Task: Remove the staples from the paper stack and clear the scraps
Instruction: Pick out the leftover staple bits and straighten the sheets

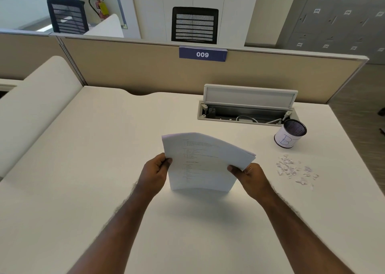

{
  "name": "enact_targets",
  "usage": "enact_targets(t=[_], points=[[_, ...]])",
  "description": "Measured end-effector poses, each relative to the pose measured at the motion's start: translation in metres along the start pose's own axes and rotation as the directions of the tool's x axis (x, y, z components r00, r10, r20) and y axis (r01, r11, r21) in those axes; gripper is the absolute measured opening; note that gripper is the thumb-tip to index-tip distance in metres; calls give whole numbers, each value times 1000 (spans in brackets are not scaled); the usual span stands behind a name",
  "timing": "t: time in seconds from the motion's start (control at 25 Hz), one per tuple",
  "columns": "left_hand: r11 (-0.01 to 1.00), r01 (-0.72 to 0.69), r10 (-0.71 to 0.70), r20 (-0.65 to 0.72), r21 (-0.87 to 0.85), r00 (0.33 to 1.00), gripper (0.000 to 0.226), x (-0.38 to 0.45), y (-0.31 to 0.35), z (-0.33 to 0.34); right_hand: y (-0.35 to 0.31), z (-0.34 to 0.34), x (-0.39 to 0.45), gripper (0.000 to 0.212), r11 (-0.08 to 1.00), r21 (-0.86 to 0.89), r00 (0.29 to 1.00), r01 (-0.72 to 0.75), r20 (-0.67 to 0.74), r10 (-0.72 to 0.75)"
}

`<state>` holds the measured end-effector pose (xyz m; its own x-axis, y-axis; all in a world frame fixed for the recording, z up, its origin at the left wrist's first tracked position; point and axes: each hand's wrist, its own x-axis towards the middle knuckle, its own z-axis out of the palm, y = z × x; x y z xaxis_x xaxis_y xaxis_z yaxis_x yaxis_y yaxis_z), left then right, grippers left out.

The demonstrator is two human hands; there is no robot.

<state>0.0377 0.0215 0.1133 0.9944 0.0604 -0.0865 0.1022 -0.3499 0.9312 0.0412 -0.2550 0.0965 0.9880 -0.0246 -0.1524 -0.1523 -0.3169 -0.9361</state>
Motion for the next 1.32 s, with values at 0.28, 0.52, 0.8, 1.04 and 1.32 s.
enact_targets(t=[0.28, 0.52, 0.8, 1.04, 1.32], points=[[995, 71, -77, -84, -69, 994, 23, 5, 8, -20, -1, -15, 20, 16, 964, 254, 981, -83, 190, 34], [949, 292, -283, -87, 119, 955, 28, -2, -15, -49, 79, -13, 73, 43, 803, -567, 983, -184, -96, 157], [915, 397, -394, -51, 77, 918, 27, -16, -26, -52, 86, 31, 88, 55, 573, -818, 996, -45, 11, 94], [910, 415, -414, -48, 19, 909, 27, -19, -20, -51, 96, 34, 93, 40, 522, -852, 998, -38, -62, -27], [915, 402, -402, -16, 37, 915, 28, -18, -14, -48, 54, 1, 84, 35, 998, -24, 982, -49, -185, 44]])
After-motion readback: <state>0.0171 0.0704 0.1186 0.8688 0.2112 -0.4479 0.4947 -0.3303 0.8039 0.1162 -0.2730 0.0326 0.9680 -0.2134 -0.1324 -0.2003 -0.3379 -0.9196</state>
